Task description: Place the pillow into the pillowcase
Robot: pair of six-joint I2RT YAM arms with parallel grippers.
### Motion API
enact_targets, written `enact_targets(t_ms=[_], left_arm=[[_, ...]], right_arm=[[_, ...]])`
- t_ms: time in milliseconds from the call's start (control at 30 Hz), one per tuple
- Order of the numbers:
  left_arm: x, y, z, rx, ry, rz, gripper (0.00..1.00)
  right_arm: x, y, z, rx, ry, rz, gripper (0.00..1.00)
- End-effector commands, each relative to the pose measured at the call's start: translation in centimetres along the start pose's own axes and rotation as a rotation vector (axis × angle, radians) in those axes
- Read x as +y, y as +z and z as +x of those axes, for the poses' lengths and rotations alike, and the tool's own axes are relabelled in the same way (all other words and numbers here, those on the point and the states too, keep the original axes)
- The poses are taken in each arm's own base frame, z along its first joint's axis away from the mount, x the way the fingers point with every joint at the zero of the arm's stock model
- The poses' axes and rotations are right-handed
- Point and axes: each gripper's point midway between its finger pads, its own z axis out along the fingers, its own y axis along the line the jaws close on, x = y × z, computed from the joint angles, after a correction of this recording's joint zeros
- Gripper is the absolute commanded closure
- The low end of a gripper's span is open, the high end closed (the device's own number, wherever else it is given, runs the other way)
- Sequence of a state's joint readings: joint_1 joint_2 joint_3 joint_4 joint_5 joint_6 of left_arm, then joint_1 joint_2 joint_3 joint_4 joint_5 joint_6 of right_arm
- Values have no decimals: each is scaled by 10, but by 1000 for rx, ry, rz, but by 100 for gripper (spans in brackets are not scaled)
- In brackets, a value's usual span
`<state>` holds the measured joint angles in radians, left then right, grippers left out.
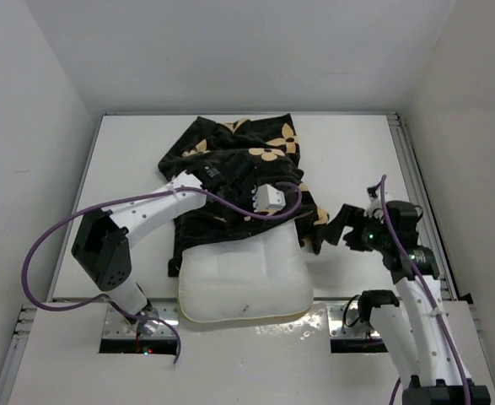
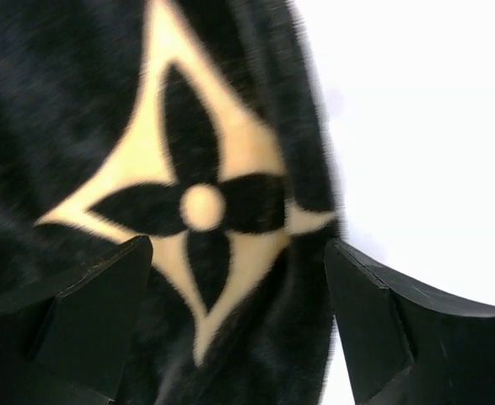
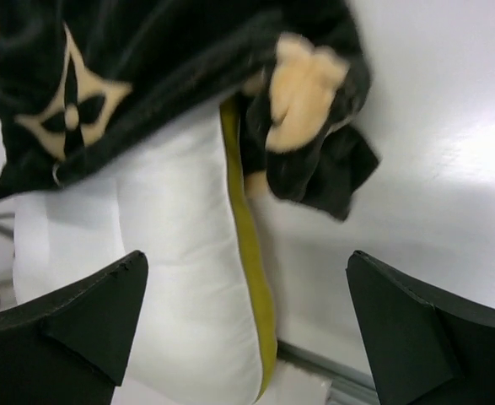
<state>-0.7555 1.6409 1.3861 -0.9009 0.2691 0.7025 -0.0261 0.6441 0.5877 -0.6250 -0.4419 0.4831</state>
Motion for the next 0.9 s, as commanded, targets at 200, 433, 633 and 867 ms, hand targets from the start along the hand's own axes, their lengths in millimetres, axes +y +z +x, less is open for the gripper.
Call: enact_targets(t_ms=[200,433,633,867], left_arm=[[-30,-17,-31,-118,72,12,13],[-3,18,6,-3,-30,-73,35],[-3,17,-11,-20,-1,-31,97],[-10,2,-24,-42,29,22,100]], right_arm=[[5,24,77,219,25,20,1],[21,51,132,278,-3,-65,1],[42,70,169,319,-82,-131,1],[74,87,125,62,10,-298,3]])
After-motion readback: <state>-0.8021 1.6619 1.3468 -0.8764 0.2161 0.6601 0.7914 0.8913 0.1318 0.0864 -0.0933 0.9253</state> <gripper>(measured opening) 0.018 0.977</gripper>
